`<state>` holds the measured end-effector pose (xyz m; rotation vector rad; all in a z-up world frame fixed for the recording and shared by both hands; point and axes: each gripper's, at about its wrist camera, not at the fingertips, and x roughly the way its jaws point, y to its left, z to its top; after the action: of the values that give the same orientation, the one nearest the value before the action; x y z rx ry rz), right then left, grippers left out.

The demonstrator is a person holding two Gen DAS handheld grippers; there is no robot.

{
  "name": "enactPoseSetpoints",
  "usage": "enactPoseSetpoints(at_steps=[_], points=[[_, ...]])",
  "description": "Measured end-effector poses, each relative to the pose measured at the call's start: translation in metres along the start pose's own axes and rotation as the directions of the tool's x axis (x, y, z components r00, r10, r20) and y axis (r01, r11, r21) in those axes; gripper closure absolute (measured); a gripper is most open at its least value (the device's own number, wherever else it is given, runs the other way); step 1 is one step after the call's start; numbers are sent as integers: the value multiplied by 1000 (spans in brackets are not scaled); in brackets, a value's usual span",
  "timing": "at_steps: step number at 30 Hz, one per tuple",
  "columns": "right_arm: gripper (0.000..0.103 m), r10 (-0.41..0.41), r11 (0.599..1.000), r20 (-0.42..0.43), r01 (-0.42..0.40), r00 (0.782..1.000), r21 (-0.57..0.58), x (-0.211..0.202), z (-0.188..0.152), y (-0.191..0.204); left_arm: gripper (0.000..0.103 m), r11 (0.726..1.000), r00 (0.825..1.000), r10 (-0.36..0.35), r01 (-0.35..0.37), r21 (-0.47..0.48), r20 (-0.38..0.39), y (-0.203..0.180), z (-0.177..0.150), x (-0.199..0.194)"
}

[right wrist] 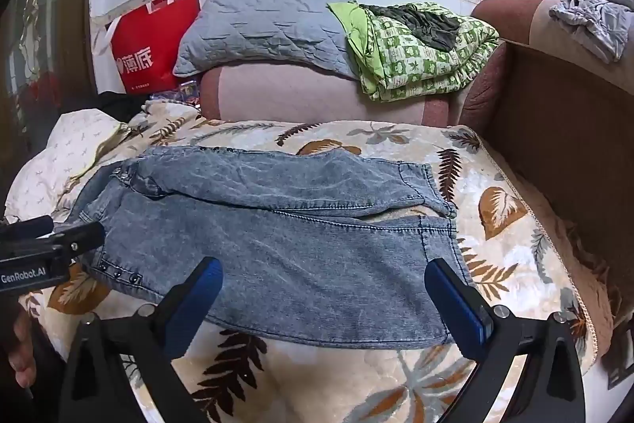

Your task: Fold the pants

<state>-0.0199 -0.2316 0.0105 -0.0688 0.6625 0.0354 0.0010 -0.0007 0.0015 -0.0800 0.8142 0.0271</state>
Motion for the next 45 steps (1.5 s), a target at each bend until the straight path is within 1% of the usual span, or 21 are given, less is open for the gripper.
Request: enactPoseSetpoints(at_steps=[1, 2, 4, 7, 8, 15, 16, 33, 45], points=[[0, -2, 1000, -1, 2, 1000, -4, 0, 0, 1, 0, 1000, 1000, -8, 8, -13, -2, 4, 0, 3], [0, 11, 1000, 14, -11, 1000, 24, -3, -1, -2, 0, 1000, 1000, 6, -6, -2, 14, 1, -3, 0], [0, 11, 999, 8, -11, 1000, 30, -3, -2, -5, 0, 1000, 1000, -2, 2, -7, 21, 3, -5, 1], [0, 13, 999, 2, -13, 1000, 31, -4, -2, -8, 0, 1000, 1000, 3, -3, 2, 15, 2, -6, 1], [0, 7, 1000, 7, -8, 1000, 20, 2, -3, -2, 0, 1000, 1000, 6, -6, 4, 14, 2, -7, 1], [0, 6, 1000, 4, -7, 1000, 21, -1, 2, 0, 0, 1000, 1000, 3, -3, 4, 0, 3, -7, 7], [0, 6, 1000, 4, -6, 1000, 23, 4, -2, 0, 0, 1000, 1000, 5, -5, 4, -1, 4, -8, 8], [0, -14, 999, -13, 15, 1000, 45, 8, -3, -6, 0, 999, 1000, 25, -25, -25, -2, 16, -7, 14], [0, -22, 998, -17, 23, 1000, 50, 9, -1, -8, 0, 999, 1000, 30, -30, -44, -1, 20, -8, 11]])
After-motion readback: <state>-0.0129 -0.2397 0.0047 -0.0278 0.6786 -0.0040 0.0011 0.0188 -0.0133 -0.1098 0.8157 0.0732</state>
